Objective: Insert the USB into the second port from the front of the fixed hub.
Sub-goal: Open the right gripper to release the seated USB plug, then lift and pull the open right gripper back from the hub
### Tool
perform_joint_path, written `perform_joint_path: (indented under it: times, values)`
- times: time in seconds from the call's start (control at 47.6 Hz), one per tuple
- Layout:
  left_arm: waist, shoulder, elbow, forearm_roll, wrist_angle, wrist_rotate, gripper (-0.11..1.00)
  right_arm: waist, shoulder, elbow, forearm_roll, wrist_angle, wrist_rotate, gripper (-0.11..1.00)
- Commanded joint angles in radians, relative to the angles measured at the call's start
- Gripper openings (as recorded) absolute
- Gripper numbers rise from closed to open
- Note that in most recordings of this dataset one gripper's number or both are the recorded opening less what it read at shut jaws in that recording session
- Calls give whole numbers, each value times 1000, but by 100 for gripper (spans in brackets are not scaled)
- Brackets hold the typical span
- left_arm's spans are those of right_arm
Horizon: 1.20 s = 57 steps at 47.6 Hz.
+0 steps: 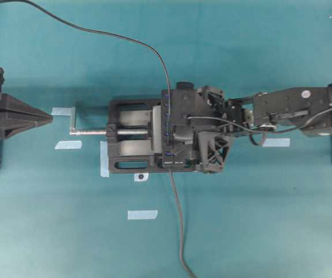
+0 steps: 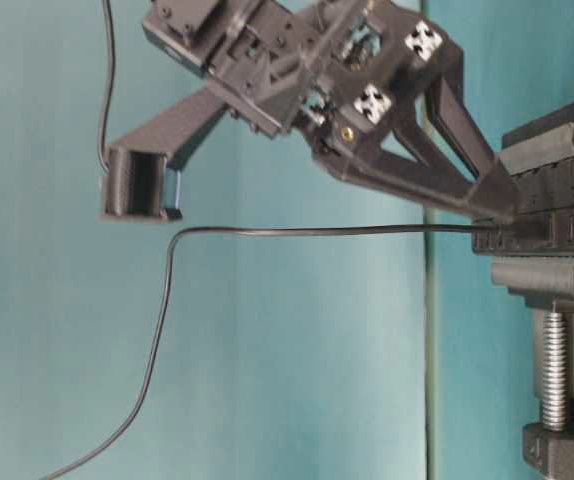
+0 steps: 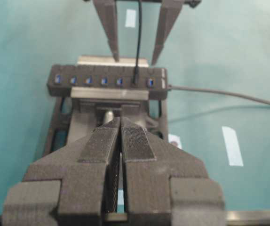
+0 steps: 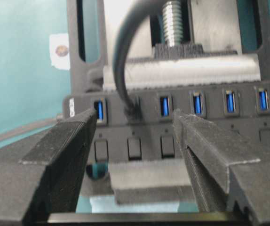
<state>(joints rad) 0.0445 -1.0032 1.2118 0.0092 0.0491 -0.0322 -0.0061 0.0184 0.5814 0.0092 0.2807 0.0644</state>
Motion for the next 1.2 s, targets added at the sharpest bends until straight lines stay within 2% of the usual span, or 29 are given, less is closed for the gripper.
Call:
perform_joint_path:
  times: [0.0,0.483,1.177]
  values:
    - [2,5,-12,3,-5,-2,1,0,-52,2,0,-2,8,79]
    - [2,6,-14,2,-2,0,0,0,-179,84,6,-17,8,79]
    - [2,5,-15,3,-2,2,1,12,-224,140,9,-109,9,79]
